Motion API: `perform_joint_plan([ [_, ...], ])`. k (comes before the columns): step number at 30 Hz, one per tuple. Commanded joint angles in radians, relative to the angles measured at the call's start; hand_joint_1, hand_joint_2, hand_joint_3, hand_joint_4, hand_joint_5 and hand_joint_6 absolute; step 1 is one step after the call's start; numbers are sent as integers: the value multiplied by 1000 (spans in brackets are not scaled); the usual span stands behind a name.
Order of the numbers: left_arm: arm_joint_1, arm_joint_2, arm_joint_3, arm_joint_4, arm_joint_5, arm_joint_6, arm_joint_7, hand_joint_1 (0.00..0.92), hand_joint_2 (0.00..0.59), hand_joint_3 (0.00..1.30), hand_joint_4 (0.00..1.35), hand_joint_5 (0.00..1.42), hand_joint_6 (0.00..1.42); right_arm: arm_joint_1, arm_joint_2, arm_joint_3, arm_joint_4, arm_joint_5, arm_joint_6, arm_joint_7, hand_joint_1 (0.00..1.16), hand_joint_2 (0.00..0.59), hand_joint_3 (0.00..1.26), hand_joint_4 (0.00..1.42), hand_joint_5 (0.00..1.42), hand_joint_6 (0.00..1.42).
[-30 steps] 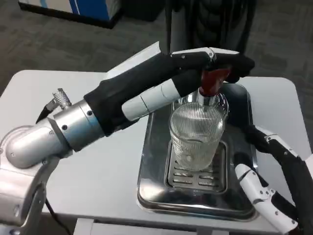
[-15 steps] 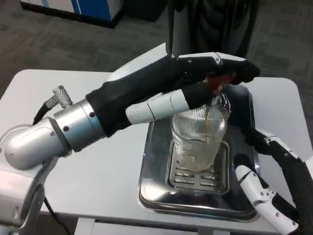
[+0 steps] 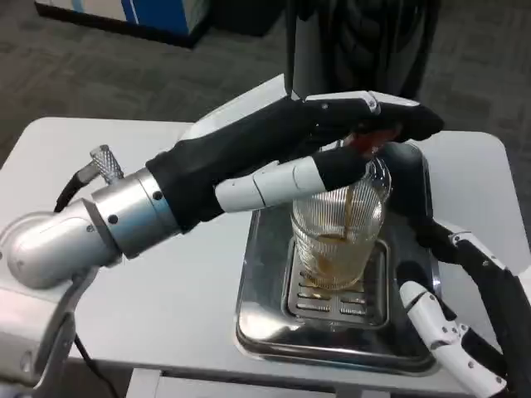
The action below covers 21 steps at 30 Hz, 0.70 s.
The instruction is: Grasp the cup under the faucet to collect the drink, then remove the cup.
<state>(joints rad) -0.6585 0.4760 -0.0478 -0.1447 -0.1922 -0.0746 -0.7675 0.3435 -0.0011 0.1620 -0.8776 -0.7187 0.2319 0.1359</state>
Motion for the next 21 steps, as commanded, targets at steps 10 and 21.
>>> perform_joint_plan([
  [10, 20, 20, -27, -22, 1, -14, -34, 0, 50, 287, 221, 168, 0, 5, 3, 0, -17, 3, -6, -14, 253, 430, 234, 242, 209, 112],
  [21, 21, 24, -27, -25, 1, -12, -31, 0, 50, 295, 225, 166, 0, 7, 2, -1, -19, 5, -7, -14, 253, 430, 234, 242, 209, 112],
])
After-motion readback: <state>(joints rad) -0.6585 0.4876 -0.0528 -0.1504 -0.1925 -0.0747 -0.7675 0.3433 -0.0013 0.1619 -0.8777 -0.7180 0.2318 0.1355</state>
